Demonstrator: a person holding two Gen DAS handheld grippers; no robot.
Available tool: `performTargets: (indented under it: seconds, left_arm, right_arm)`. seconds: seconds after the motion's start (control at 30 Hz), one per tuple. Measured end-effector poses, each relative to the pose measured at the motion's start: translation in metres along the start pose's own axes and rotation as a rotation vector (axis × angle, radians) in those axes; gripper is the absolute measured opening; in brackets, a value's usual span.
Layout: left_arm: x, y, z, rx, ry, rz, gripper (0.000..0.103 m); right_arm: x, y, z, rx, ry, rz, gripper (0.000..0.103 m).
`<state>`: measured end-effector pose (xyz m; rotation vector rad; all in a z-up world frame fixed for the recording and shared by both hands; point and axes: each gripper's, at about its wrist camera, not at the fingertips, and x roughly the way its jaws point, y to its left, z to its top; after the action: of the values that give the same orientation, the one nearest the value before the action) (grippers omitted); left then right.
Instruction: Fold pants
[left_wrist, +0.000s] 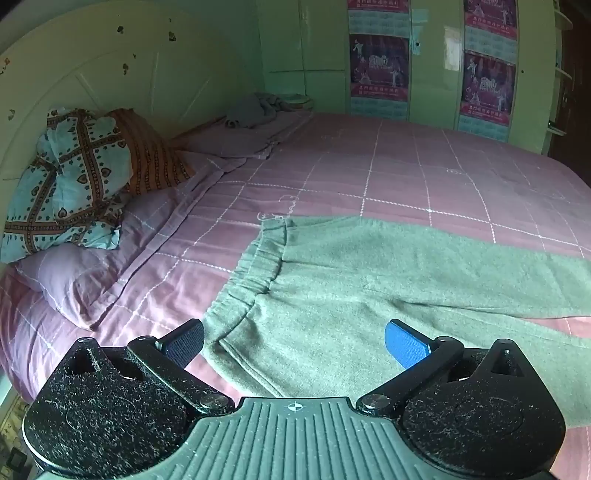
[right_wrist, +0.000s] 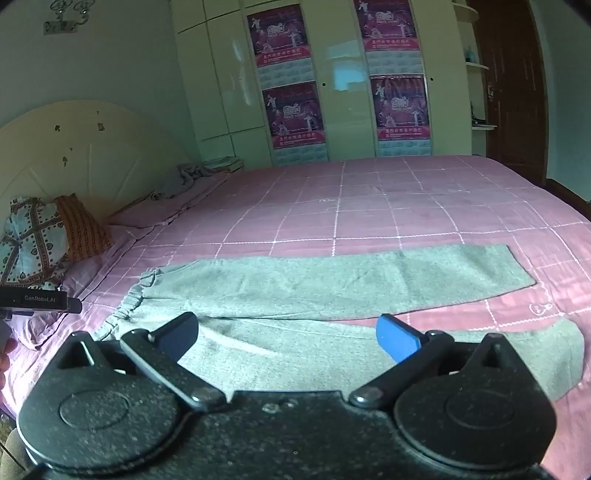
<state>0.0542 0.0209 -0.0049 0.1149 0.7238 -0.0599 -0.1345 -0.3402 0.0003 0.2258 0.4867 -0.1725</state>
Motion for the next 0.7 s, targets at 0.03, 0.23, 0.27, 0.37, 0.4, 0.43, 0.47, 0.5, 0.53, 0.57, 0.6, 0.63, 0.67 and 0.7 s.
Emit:
performTargets:
  seconds: [0.03,0.23,0.27,0.37,0.4,0.43,0.47,0.5,0.53,0.57,0.6,0.63,0.67,0.7]
  left_arm:
    - [0.000,0.001,0.001,-0.002,0.000,-0.002,0.103]
    - [-0.002,0.000,0.002,-0.005,-0.006,-0.011,0.103]
    - [-0.002,-0.001,0.002,-0.004,-0.006,-0.013,0.103]
    - [-0.002,-0.004,0.003,0.005,-0.009,-0.017,0.103]
    - [-0.002,-0.004,0.003,0.008,-0.009,-0.017,0.103]
    - [-0.002,-0.005,0.004,0.007,-0.009,-0.019,0.103]
    - [-0.002,-0.005,0.004,0.006,-0.009,-0.021,0.103]
    - [-0.002,-0.004,0.004,0.004,-0.008,-0.024,0.103]
    - [-0.002,-0.004,0.005,0.003,-0.008,-0.024,0.103]
    - [-0.002,-0.004,0.005,0.002,-0.009,-0.024,0.103]
    - [-0.003,-0.005,0.005,0.002,-0.011,-0.024,0.103]
    - [-0.003,-0.005,0.005,0.003,-0.012,-0.024,0.103]
    - [-0.004,-0.006,0.005,0.004,-0.013,-0.024,0.103]
    - [-0.004,-0.006,0.005,0.005,-0.013,-0.024,0.103]
  right_arm:
    - [0.002,0.002,0.001,-0.004,0.000,0.002,0.103]
    - [0.004,0.005,0.004,-0.020,-0.008,0.014,0.103]
    - [0.004,0.006,0.004,-0.021,-0.009,0.015,0.103]
    - [0.011,0.013,0.001,-0.012,-0.012,0.017,0.103]
    - [0.012,0.014,0.002,-0.019,-0.013,0.015,0.103]
    - [0.012,0.013,0.002,-0.020,-0.011,0.016,0.103]
    - [0.013,0.013,0.002,-0.022,-0.011,0.017,0.103]
    - [0.010,0.011,0.003,-0.028,-0.020,0.020,0.103]
    - [0.010,0.011,0.004,-0.029,-0.019,0.020,0.103]
    - [0.011,0.012,0.004,-0.030,-0.019,0.021,0.103]
    - [0.010,0.012,0.005,-0.028,-0.018,0.024,0.103]
    - [0.010,0.012,0.004,-0.026,-0.016,0.025,0.103]
    - [0.010,0.012,0.005,-0.021,-0.011,0.026,0.103]
    - [0.008,0.012,0.004,-0.015,-0.010,0.028,0.103]
